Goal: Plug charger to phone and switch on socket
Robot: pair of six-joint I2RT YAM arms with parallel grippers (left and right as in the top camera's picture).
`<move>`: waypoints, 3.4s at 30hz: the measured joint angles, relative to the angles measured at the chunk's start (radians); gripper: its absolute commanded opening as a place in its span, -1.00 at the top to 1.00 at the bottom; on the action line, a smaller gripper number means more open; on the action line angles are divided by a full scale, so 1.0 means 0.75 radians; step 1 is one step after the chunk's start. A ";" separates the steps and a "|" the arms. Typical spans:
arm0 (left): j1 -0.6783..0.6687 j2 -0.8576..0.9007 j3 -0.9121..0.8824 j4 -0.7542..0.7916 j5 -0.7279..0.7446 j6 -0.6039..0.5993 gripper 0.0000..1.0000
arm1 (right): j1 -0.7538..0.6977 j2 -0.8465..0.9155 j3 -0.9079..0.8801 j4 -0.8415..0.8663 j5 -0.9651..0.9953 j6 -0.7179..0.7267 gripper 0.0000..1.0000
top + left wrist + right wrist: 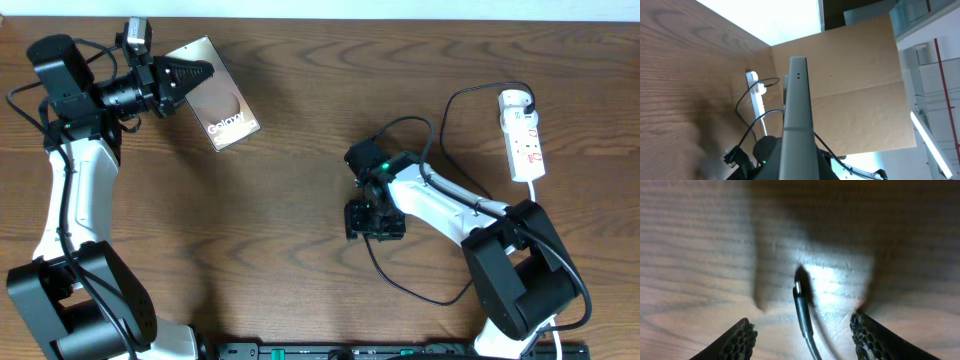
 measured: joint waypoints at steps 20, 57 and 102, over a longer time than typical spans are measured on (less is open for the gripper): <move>0.000 0.000 0.000 0.000 0.000 -0.001 0.86 | 0.028 0.003 0.000 -0.028 0.075 -0.054 0.48; -0.002 0.000 0.000 0.000 0.000 0.001 0.86 | -0.169 0.067 0.232 0.083 -1.464 -1.126 0.98; -0.125 0.000 0.000 0.009 -0.061 0.181 0.85 | -0.137 0.067 0.429 0.630 -1.739 -0.873 0.98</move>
